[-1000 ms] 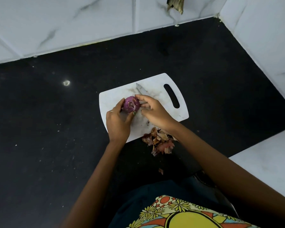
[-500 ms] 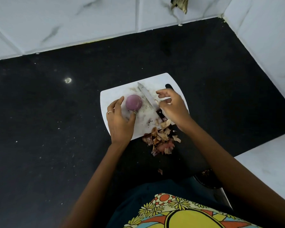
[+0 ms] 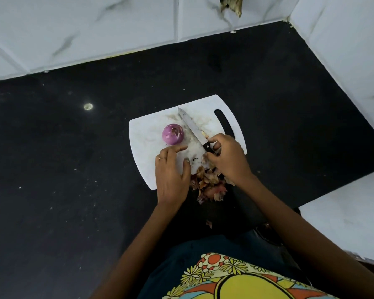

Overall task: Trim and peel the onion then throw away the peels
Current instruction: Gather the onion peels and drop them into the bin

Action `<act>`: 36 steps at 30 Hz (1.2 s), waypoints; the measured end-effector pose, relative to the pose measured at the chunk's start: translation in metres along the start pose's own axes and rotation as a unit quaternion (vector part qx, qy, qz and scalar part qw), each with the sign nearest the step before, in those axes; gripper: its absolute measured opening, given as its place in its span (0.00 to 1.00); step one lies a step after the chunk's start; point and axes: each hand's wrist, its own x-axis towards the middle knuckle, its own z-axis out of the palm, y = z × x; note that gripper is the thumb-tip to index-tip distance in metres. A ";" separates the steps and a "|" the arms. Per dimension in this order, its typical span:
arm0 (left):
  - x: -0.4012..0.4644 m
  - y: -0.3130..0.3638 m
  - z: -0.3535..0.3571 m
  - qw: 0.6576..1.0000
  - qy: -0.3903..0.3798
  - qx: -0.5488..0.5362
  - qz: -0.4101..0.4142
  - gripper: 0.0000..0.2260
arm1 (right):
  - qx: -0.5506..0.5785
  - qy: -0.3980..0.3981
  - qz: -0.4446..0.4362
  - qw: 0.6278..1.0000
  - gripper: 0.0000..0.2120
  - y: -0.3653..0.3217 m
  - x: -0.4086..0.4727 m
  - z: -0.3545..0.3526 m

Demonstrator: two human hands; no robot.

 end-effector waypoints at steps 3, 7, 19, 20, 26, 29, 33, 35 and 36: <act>-0.001 0.001 0.005 1.000 -0.024 -0.002 0.014 0.14 | 0.000 0.008 0.013 1.000 0.15 -0.003 0.002 0.001; 0.002 0.005 0.012 0.999 -0.036 0.006 0.030 0.14 | 0.062 0.017 0.063 0.996 0.10 -0.005 0.004 -0.005; 0.032 0.020 0.032 0.989 -0.125 -0.016 0.077 0.25 | 0.312 -0.002 0.151 0.938 0.11 0.001 0.008 -0.039; 0.036 0.022 0.035 0.987 -0.139 -0.031 0.071 0.27 | 0.319 0.002 0.156 0.935 0.11 0.002 0.009 -0.040; 0.038 0.036 0.039 0.964 -0.246 -0.044 0.087 0.32 | 0.382 0.002 0.172 0.908 0.12 0.007 0.008 -0.042; 0.020 0.035 0.037 0.945 -0.292 0.027 0.147 0.33 | 0.387 0.027 0.177 0.905 0.12 0.006 0.008 -0.042; 0.003 0.024 0.024 0.930 -0.291 0.067 0.213 0.30 | 0.367 0.024 0.184 0.911 0.08 0.007 0.010 -0.047; 0.004 0.022 0.016 0.948 -0.231 0.014 0.217 0.27 | 0.371 0.028 0.195 0.908 0.06 0.008 0.012 -0.051; 0.008 0.020 0.016 0.958 -0.203 0.001 0.203 0.26 | 0.375 0.032 0.199 0.905 0.07 0.008 0.013 -0.053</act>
